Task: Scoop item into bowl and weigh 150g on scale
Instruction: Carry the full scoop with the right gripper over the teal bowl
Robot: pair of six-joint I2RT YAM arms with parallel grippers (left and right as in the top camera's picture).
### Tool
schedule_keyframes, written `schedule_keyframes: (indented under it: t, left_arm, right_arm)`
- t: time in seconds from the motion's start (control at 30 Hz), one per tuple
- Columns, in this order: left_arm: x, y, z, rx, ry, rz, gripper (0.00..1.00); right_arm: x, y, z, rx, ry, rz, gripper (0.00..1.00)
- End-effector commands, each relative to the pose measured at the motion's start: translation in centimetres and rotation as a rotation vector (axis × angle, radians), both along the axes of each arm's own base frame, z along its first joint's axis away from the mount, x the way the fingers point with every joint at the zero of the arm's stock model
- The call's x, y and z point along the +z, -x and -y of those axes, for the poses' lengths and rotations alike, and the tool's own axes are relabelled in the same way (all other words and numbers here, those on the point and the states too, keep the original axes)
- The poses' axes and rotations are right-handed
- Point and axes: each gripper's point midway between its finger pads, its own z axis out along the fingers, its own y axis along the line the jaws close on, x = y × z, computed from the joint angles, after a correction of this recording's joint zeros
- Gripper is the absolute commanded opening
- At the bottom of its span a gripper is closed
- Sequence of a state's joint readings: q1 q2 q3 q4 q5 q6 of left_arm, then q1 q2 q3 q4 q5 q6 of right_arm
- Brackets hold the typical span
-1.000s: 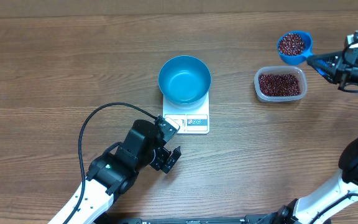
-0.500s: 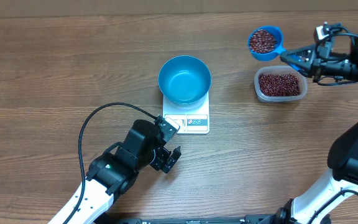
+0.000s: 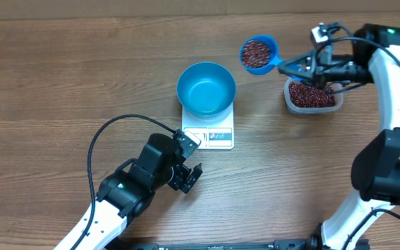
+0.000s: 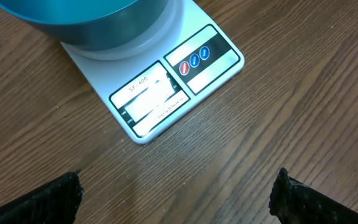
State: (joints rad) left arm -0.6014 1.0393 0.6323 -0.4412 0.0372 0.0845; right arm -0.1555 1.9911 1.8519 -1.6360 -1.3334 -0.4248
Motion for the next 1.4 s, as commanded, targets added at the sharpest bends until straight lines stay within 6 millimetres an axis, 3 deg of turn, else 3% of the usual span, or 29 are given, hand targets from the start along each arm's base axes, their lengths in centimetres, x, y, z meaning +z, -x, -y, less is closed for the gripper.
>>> schedule_keyframes:
  t: [0.0,0.3,0.57,0.9,1.37]
  left_arm:
    - [-0.5,0.0,-0.3,-0.003,-0.018,-0.003,0.99]
    - [-0.5,0.0,-0.3,-0.003,-0.018,-0.003,0.99]
    - [-0.5,0.0,-0.3,-0.003,-0.018,-0.003,1.00]
    - [-0.5,0.0,-0.3,-0.003,-0.018,-0.003,1.00]
    - [-0.5,0.0,-0.3,-0.003,-0.018,-0.003,0.99]
  right_arm:
    - [1.6,0.1,-2.1,0.049,-0.042,0.075,0.04]
    - [0.5,1.0,-6.1,0.162,0.019,0.108,0.04]
    - [-1.8,-0.4,-8.4,0.156,0.164,0.058,0.04]
    - [-4.8,-1.7,-9.3,0.101,0.375,0.030,0.04]
    - [-7.8,-1.5,-11.4,0.121,0.623,0.107,0.04]
